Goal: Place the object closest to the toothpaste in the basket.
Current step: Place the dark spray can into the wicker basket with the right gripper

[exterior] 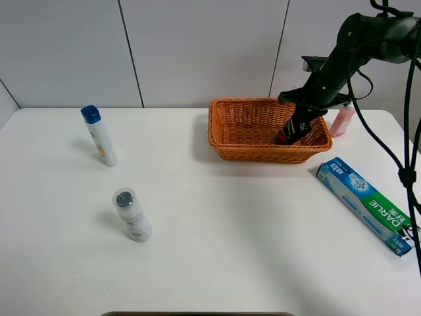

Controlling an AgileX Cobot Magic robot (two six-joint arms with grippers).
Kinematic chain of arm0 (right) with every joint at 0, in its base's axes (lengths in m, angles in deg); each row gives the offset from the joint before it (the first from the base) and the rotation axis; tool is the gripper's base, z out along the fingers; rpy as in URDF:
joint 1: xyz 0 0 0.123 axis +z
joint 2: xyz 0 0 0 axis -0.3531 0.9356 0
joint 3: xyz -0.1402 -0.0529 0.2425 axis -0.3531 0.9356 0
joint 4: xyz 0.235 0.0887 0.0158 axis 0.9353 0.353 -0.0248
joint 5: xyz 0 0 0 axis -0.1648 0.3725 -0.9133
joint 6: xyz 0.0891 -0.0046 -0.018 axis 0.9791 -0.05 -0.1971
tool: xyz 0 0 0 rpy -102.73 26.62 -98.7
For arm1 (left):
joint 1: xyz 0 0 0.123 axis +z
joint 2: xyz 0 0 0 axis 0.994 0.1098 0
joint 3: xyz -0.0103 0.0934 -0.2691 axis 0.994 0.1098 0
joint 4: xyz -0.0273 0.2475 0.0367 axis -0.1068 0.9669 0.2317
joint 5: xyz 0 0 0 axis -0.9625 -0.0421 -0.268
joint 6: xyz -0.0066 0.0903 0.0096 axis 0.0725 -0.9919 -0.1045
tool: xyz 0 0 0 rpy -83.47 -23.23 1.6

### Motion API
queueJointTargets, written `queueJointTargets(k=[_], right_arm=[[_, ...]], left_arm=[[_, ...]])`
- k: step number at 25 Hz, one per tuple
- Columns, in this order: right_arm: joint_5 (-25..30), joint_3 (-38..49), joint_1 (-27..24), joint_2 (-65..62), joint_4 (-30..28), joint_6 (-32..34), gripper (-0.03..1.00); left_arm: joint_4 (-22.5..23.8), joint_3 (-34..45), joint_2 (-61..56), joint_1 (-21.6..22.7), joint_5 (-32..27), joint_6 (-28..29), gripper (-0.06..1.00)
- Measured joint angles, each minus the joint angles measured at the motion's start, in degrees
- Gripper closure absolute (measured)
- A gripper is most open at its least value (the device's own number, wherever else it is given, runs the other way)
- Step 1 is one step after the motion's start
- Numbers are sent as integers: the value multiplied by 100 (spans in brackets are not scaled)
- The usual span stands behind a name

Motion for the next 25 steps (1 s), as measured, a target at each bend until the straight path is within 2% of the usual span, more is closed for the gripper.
queueJointTargets(k=[5,7,13,15,21,25], right_arm=[[-16,-2,0,0,0,0,79],[-23,-2,0,0,0,0,75],[-38,-2,0,76,0,0,46],[-43,-2,0,76,4,0,40],[-23,-2,0,-254,4,0,36],[231,-2,0,-788,-1,0,36]], left_arm=[[0,0,0,0,0,0,0],[0,0,0,0,0,0,0],[0,0,0,0,0,0,0],[0,0,0,0,0,0,0],[0,0,0,0,0,0,0],[0,0,0,0,0,0,0]])
